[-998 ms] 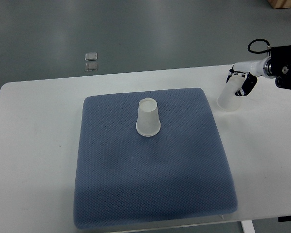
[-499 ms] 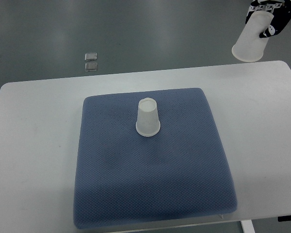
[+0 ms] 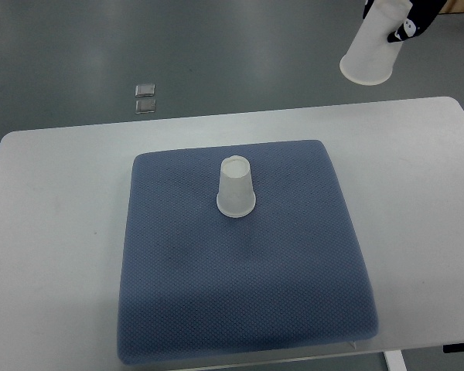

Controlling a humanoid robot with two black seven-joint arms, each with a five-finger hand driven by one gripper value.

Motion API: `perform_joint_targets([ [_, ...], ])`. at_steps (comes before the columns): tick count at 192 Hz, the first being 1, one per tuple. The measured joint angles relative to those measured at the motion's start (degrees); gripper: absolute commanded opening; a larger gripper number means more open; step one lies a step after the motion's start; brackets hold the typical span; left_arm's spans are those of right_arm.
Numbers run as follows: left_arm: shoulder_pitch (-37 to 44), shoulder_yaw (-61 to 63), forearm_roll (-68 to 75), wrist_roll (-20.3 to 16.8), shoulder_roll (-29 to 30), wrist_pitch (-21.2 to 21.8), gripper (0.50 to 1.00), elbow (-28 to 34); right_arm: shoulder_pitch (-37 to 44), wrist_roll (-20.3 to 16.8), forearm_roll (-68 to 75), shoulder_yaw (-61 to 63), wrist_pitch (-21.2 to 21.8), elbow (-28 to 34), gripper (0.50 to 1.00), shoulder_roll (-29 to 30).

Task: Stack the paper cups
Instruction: 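Carry the cup over the cup on the pad and lower it on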

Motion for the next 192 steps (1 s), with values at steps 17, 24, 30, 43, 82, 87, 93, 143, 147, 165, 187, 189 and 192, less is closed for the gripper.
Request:
perform_joint_targets([
  [17,0.0,-0.2,0.0,0.0,0.0,0.0,1.0,0.0,-0.2,0.0,3.6,0.9,-0.8,0.0,0.635,2.6],
  [24,0.0,-0.3,0.0,0.0,0.0,0.0,1.0,0.1,-0.4,0.0,4.6,1.1,-1.4,0.0,0.635,4.0],
  [30,0.0,-0.3,0.0,0.0,0.0,0.0,1.0,0.1,-0.7,0.0,5.2,1.2,-1.9,0.0,0.635,5.1],
  [43,0.0,-0.4,0.0,0.0,0.0,0.0,1.0,0.1,-1.3,0.0,6.7,1.3,-2.9,0.0,0.637,7.7],
  [82,0.0,-0.5,0.0,0.0,0.0,0.0,1.0,0.2,-2.7,0.2,10.6,2.2,-4.2,-0.6,0.639,15.0],
  [87,0.0,-0.5,0.0,0.0,0.0,0.0,1.0,0.2,-2.9,0.3,10.8,2.7,-4.3,-0.6,0.639,15.8],
  [93,0.0,-0.5,0.0,0.0,0.0,0.0,1.0,0.2,-3.1,0.3,11.1,3.1,-4.4,-0.7,0.637,16.7],
  [143,0.0,-0.5,0.0,0.0,0.0,0.0,1.0,0.2,-4.6,0.3,14.1,4.2,-5.0,-2.6,0.641,23.3],
  [147,0.0,-0.5,0.0,0.0,0.0,0.0,1.0,0.2,-4.8,0.3,14.1,4.2,-5.2,-2.6,0.641,23.6],
  [165,0.0,-0.6,0.0,0.0,0.0,0.0,1.0,0.2,-5.5,0.3,14.2,4.3,-5.9,-2.8,0.641,24.9],
  [187,0.1,-0.6,0.0,0.0,0.0,0.0,1.0,0.2,-6.7,0.3,14.2,4.3,-6.4,-2.8,0.641,25.7],
  [189,0.1,-0.6,0.0,0.0,0.0,0.0,1.0,0.2,-6.9,0.3,14.2,4.3,-6.4,-2.8,0.641,25.8],
  [192,0.1,-0.6,0.0,0.0,0.0,0.0,1.0,0.2,-7.0,0.3,14.2,4.3,-6.5,-2.8,0.641,25.8],
])
